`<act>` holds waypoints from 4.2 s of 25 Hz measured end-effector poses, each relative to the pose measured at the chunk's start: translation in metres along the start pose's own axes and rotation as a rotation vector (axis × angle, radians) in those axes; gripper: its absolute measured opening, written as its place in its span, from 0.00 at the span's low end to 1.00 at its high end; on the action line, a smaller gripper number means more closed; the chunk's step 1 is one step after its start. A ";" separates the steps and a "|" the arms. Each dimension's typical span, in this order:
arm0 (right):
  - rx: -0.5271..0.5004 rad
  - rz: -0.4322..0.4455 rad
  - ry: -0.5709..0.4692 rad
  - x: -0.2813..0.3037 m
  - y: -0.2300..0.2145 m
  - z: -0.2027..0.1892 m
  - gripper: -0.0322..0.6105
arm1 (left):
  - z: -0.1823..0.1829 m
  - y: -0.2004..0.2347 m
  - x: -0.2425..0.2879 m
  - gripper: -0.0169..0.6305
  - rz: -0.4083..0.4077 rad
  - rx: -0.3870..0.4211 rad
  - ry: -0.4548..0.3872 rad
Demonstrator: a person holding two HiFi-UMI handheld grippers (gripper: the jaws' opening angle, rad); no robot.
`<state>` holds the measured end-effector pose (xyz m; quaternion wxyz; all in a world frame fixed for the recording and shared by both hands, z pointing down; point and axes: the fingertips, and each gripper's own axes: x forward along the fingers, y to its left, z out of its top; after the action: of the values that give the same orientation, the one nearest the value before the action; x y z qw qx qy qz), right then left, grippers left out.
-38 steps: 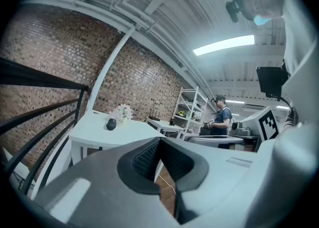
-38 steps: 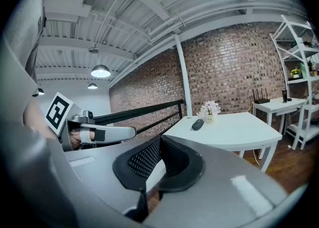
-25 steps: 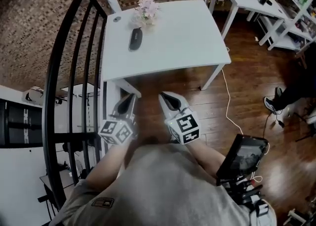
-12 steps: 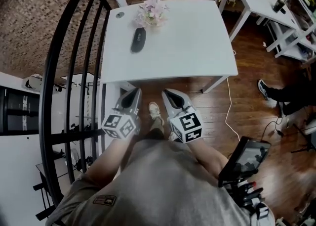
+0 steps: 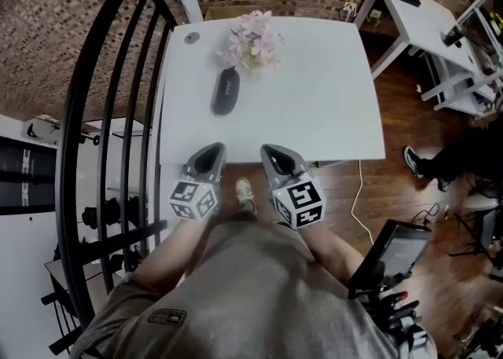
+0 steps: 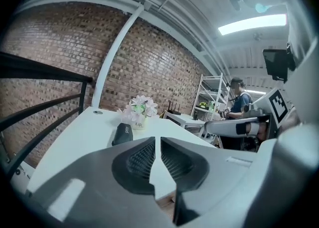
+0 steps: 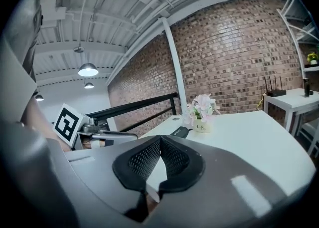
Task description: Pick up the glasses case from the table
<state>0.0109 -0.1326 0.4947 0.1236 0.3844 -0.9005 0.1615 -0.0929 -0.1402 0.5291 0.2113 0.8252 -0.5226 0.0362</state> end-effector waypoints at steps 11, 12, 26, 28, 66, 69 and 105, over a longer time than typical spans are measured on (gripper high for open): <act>0.008 -0.051 0.058 0.088 -0.039 0.020 0.07 | -0.024 0.072 0.088 0.38 -0.015 0.114 0.143; 0.010 -0.052 0.063 0.090 -0.043 0.020 0.07 | -0.027 0.076 0.093 0.42 -0.002 0.129 0.152; 0.016 -0.005 0.161 0.105 -0.097 0.013 0.07 | -0.044 0.117 0.168 0.64 0.170 0.249 0.276; 0.017 0.006 0.167 0.107 -0.100 0.012 0.07 | -0.047 0.118 0.175 0.64 0.169 0.249 0.294; 0.014 0.045 0.139 0.093 -0.121 0.024 0.07 | -0.065 0.121 0.176 0.58 0.161 0.161 0.413; 0.022 0.071 0.138 0.093 -0.119 0.022 0.07 | -0.060 0.117 0.164 0.58 0.181 0.125 0.383; 0.030 0.022 -0.010 -0.014 0.036 -0.010 0.07 | 0.048 0.022 -0.080 0.58 0.037 -0.093 -0.173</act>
<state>-0.0046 -0.0963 0.4917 0.1114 0.3772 -0.9027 0.1745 -0.1563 -0.0990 0.4696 0.2025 0.8048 -0.5552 -0.0556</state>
